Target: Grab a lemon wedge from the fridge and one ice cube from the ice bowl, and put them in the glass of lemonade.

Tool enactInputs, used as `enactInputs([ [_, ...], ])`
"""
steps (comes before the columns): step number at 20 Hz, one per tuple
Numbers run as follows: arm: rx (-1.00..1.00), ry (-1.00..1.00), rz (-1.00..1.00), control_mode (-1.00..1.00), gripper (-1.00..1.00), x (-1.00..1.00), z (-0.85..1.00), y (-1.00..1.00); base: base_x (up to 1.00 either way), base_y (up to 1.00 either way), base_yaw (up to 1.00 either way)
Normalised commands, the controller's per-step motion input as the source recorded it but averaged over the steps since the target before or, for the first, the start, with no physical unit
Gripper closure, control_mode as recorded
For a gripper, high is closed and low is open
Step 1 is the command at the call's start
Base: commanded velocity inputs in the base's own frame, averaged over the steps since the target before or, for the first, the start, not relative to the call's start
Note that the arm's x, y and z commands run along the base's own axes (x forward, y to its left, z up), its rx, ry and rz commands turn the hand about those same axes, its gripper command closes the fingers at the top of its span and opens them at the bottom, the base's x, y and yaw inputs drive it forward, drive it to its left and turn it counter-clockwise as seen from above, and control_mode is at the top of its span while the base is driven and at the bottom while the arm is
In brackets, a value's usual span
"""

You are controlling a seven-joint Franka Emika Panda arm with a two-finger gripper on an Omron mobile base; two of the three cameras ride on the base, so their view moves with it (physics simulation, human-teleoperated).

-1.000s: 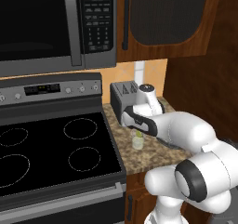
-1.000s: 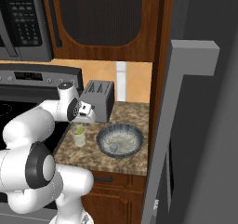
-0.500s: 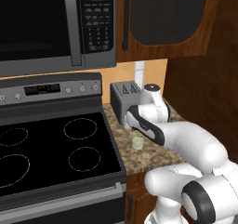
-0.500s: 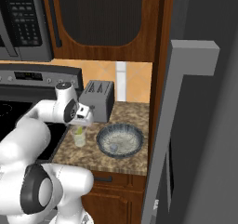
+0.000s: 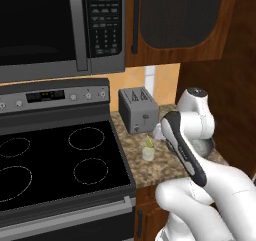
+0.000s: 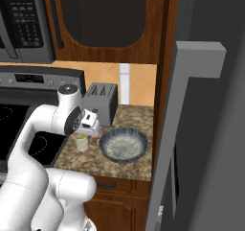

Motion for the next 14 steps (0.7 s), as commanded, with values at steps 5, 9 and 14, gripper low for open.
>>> enactInputs([
  [5, 0.00, 0.12, -0.04, -1.00, -1.00, -0.92, 0.90, -0.12, 0.00, 0.00, 0.00],
  [9, 0.00, 0.04, -0.05, -1.00, -1.00, -0.97, 0.52, -0.03, 0.00, 0.00, 0.00],
  [14, 0.04, -0.06, -0.04, -1.00, -1.00, -0.71, 0.00, -0.03, 0.00, 0.00, 0.00],
])
